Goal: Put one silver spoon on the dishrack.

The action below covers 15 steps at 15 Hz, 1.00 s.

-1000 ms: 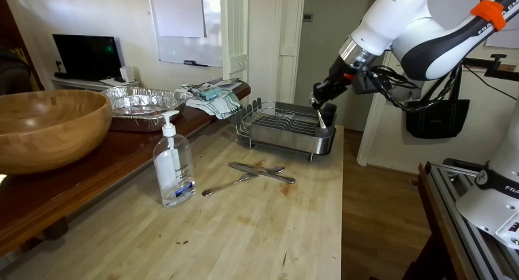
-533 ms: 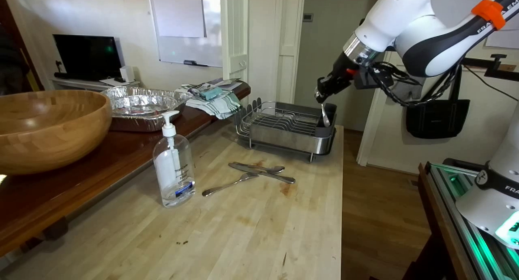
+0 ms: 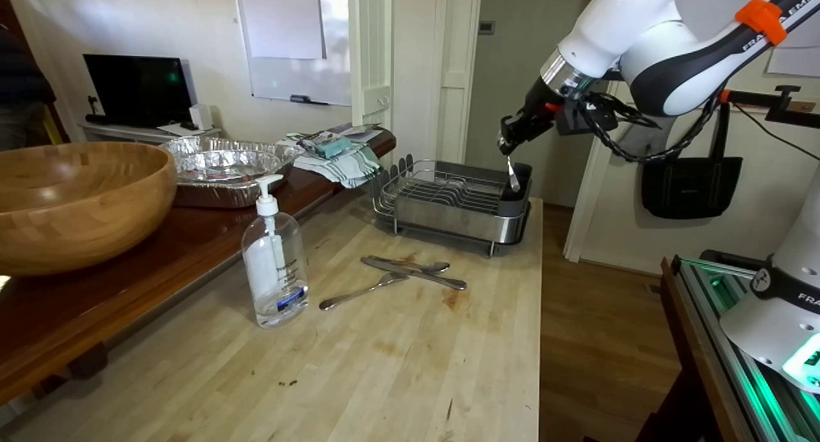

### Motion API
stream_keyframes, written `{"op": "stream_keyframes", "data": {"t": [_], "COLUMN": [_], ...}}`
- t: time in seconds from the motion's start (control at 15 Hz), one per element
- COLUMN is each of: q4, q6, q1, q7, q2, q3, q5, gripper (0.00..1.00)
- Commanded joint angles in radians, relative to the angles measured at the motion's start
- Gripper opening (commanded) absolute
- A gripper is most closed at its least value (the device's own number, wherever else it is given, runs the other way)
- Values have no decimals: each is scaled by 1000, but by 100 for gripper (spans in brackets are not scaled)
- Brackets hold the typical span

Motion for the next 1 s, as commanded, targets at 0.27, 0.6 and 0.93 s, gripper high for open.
{"op": "stream_keyframes", "data": {"t": [0.27,0.6,0.93], "q4": [45,73,114], "q6": [-64,-90,-134], "q1": [-24,-40,-52], "q7": [-24,-43,-44], "q2": [52,81,125], "q3": [2,-2,1], "q5": [-19,-12,-15], "gripper": [1,1,1]}}
